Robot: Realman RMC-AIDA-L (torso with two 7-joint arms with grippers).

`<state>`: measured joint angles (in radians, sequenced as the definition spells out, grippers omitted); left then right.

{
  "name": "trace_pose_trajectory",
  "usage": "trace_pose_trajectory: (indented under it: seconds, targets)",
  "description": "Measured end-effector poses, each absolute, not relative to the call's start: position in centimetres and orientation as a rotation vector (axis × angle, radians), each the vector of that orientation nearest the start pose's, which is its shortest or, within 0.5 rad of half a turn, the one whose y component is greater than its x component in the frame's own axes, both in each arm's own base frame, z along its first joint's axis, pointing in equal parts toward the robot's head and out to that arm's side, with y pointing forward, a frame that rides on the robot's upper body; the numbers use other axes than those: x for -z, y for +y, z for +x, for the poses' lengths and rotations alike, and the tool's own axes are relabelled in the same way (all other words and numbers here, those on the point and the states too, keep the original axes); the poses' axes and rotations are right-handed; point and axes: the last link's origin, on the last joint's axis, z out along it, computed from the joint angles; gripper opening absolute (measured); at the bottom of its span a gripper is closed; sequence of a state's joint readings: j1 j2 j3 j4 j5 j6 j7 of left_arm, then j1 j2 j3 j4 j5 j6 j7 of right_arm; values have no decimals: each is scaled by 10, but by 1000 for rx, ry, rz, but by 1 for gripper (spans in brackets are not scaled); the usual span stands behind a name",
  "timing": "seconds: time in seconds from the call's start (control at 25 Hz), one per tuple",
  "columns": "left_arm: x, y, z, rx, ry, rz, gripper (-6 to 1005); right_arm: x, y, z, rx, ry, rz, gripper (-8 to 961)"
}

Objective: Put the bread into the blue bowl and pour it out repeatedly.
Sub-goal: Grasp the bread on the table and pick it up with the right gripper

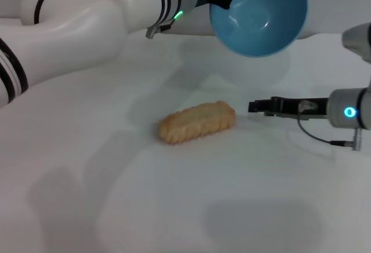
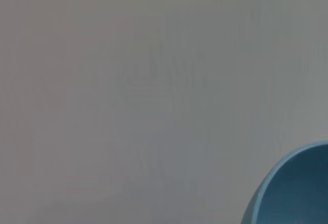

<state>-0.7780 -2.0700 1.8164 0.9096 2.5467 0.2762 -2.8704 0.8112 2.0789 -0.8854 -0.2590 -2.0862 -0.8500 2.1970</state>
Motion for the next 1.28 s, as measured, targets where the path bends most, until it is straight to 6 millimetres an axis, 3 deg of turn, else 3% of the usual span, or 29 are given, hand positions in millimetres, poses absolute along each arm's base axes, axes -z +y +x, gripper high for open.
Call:
trace_pose_trajectory:
  seconds: [0.4, 0.8, 1.28]
  targets:
    - [75, 446, -109, 268, -495, -2224, -1, 98, 391, 249, -479, 1712, -2168, 511]
    - [76, 444, -114, 260, -501, -2226, 0, 112, 381, 250, -450, 1785, -2151, 510]
    - [75, 444, -113, 271, -493, -2220, -1, 116, 387, 247, -483, 1777, -2086, 510]
